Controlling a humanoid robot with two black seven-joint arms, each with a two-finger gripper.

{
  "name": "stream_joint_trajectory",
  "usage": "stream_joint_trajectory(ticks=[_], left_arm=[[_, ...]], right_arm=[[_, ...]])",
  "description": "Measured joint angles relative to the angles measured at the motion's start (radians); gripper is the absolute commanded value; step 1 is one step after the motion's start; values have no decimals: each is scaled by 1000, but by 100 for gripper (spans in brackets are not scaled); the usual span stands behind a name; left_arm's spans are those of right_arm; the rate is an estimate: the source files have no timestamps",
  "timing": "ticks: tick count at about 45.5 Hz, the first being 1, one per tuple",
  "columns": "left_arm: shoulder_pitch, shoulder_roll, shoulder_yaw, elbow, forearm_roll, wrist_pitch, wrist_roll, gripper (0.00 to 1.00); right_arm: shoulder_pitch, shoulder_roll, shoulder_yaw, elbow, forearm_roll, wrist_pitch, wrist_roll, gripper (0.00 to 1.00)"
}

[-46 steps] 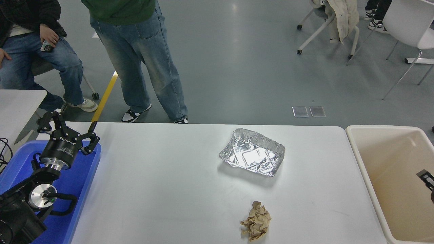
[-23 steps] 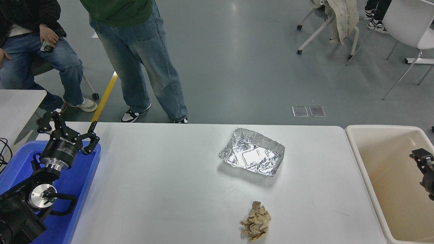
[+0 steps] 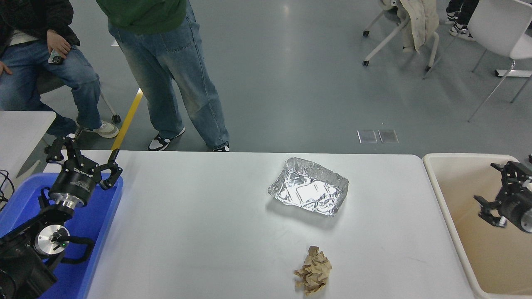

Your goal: Clean the table surface

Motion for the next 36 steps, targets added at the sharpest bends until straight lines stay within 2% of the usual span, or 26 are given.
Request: stream_joint_trajectory(ticks=[12, 21, 36], left_arm=[[0, 0, 0, 0, 0, 0, 0, 100], [0, 0, 0, 0, 0, 0, 0, 100], [0, 0, 0, 0, 0, 0, 0, 100]], right_arm=[[-60, -42, 102, 336, 19, -67, 0, 100], [-92, -58, 162, 510, 18, -137, 18, 100], [-134, -1, 229, 583, 12, -197, 87, 100]])
